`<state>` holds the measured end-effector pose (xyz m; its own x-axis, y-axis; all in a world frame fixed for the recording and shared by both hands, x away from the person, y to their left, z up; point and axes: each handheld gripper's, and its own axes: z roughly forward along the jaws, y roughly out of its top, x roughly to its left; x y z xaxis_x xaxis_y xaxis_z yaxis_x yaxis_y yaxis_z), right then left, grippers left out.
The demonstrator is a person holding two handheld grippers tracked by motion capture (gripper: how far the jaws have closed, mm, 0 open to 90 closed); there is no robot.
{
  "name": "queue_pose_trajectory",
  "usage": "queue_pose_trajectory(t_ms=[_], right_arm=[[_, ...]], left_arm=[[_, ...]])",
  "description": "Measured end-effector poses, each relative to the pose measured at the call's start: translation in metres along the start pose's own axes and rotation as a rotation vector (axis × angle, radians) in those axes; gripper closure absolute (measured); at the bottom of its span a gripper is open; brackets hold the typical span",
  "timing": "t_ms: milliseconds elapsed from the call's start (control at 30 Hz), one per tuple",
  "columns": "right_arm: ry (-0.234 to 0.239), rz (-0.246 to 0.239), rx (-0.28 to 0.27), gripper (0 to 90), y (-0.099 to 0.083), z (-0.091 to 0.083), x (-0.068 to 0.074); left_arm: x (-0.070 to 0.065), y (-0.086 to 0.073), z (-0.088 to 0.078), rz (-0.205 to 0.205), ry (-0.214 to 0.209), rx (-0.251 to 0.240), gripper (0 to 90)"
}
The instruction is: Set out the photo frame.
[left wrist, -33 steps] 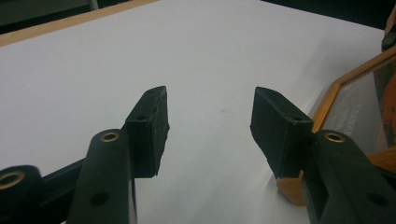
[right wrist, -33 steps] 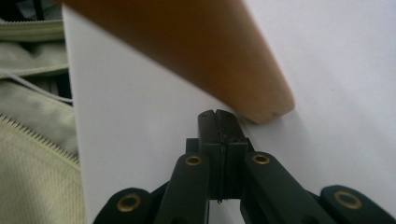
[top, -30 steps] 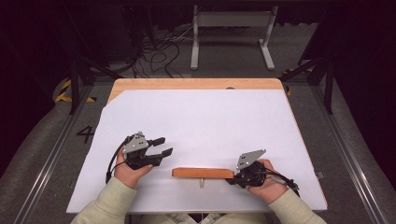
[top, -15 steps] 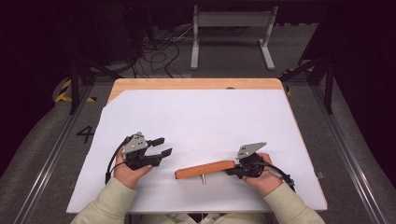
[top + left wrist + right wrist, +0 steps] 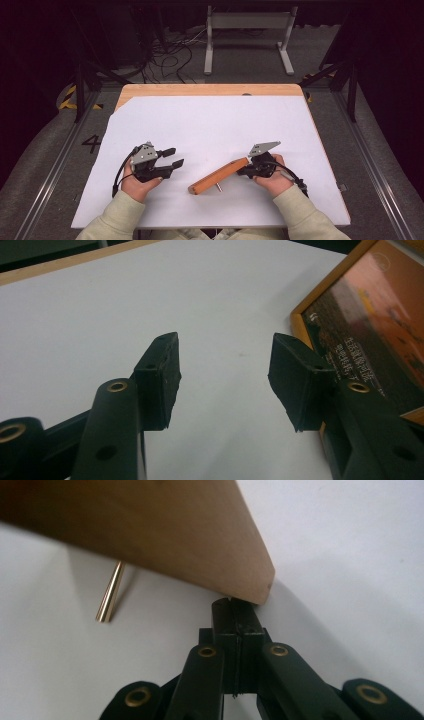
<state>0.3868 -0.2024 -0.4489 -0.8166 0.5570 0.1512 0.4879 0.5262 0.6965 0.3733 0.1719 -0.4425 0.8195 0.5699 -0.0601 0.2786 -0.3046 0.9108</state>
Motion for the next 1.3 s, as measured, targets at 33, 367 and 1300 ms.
queue_pose_trajectory(t_ms=[33, 367, 1300], right_arm=[[-0.003, 0.005, -0.005, 90.0, 0.002, 0.001, -0.001], [-0.006, 0.045, -0.028, 90.0, 0.021, 0.019, -0.012], [0.073, 0.005, 0.0, 90.0, 0.072, 0.065, -0.019]], left_arm=[[0.0, 0.0, 0.0, -0.001, 0.0, 0.0, 46.7], [0.001, -0.001, 0.0, -0.002, -0.001, 0.001, 46.6], [0.002, -0.001, -0.001, -0.001, -0.002, -0.005, 46.7]])
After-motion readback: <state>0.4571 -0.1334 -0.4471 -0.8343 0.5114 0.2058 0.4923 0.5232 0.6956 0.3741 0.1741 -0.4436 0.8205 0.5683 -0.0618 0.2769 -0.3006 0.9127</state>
